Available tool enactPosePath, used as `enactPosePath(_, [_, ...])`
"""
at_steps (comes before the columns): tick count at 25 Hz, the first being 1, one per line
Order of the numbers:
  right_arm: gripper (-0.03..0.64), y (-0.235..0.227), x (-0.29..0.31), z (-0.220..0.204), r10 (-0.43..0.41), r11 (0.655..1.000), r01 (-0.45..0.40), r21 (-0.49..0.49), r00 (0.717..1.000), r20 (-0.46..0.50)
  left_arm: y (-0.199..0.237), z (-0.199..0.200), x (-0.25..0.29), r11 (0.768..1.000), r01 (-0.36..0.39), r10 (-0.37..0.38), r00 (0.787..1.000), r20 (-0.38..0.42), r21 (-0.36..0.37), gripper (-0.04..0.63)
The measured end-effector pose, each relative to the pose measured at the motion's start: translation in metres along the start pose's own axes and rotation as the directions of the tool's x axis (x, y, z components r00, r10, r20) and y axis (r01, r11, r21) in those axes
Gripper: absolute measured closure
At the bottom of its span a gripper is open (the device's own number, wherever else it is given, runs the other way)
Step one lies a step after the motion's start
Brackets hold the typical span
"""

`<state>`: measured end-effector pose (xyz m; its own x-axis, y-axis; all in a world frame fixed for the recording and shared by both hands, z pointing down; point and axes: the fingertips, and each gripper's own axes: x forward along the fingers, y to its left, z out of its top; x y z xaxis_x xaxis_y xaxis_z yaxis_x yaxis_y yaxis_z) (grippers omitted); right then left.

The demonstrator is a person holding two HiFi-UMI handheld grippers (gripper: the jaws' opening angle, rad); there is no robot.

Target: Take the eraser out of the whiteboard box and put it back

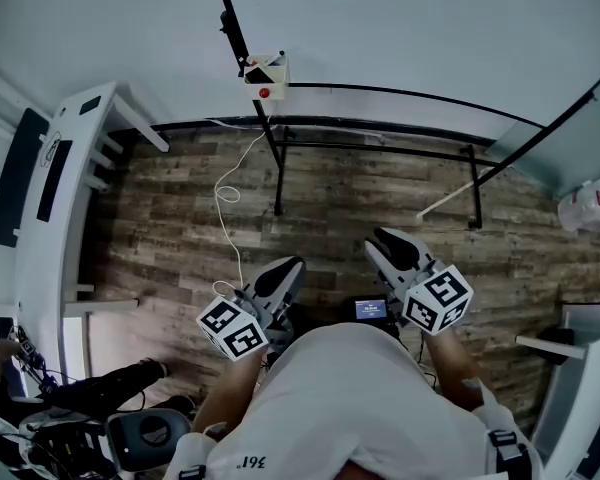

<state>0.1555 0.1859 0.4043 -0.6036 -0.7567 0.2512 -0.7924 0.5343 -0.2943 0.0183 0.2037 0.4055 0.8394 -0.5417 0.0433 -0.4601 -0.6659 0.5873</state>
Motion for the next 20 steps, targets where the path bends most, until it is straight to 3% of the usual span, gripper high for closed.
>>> enactPosePath(20, [0.506,-0.045,-0.004,-0.004,0.083,0.997,-0.083,-0.005,0.995,-0.049,-0.015,-0.020,0.051,0.999,-0.031,0.032,0.999,0.030,-0.037,0.589])
